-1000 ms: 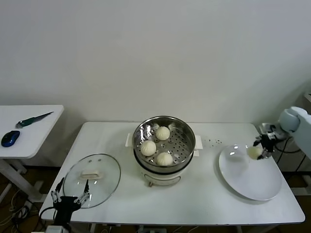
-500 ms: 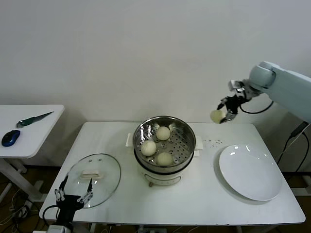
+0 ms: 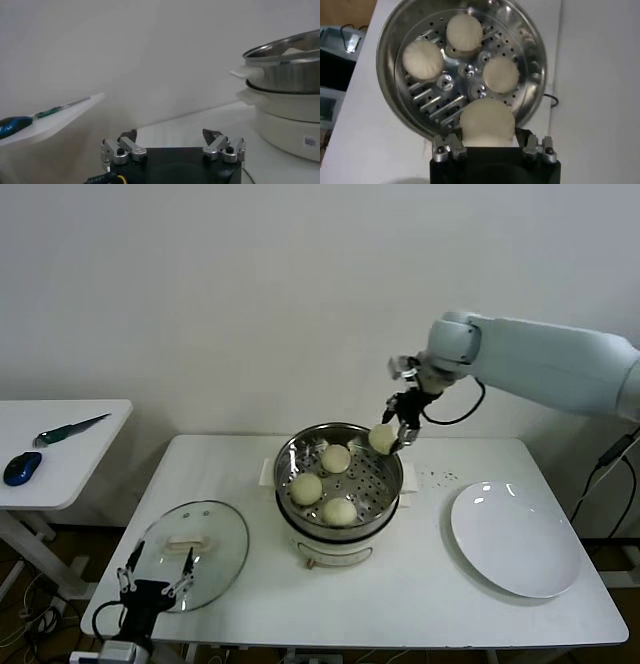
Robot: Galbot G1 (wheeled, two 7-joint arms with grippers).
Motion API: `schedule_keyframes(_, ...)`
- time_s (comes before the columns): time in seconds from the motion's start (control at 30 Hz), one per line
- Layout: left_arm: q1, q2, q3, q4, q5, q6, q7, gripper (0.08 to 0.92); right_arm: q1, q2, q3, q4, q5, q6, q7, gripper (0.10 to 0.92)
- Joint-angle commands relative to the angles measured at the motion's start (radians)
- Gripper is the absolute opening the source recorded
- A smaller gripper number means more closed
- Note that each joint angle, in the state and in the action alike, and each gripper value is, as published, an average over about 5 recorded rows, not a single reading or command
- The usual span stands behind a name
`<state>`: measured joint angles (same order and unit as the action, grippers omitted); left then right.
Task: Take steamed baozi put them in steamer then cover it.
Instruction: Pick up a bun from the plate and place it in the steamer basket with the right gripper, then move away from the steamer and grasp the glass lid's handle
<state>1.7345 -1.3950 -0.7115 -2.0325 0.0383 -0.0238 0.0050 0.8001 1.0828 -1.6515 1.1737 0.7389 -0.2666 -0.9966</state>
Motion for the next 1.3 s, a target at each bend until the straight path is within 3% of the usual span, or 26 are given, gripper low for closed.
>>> schedule_keyframes(0.03, -0.005, 0.016, -0.010, 0.008, -0.021, -0.001, -0.001, 0.823, -0.057, 0.092, -0.077, 0.045, 0.027, -0.047, 0.074, 0.687)
schedule_keyframes(0.63, -0.011, 0.012, -0.006, 0.016, -0.017, 0.001, 0.001, 0.823, -0.164, 0.099, -0.046, -0.027, -0.055, -0.051, 0.103, 0.705)
schedule_keyframes(0.83, -0.016, 0.008, -0.004, 0.009, -0.013, 0.005, 0.001, 0.823, -0.142, 0.084, -0.009, -0.026, -0.053, -0.058, 0.077, 0.806)
schedule_keyframes(1.13, -0.012, 0.008, -0.007, 0.011, -0.011, 0.002, 0.001, 0.823, -0.045, -0.015, 0.024, 0.032, -0.034, -0.021, -0.027, 0.823)
schedule_keyframes(1.3, -0.015, 0.006, -0.006, 0.008, -0.003, 0.004, 0.002, 0.823, -0.025, -0.103, 0.062, 0.077, -0.025, 0.018, -0.002, 0.823)
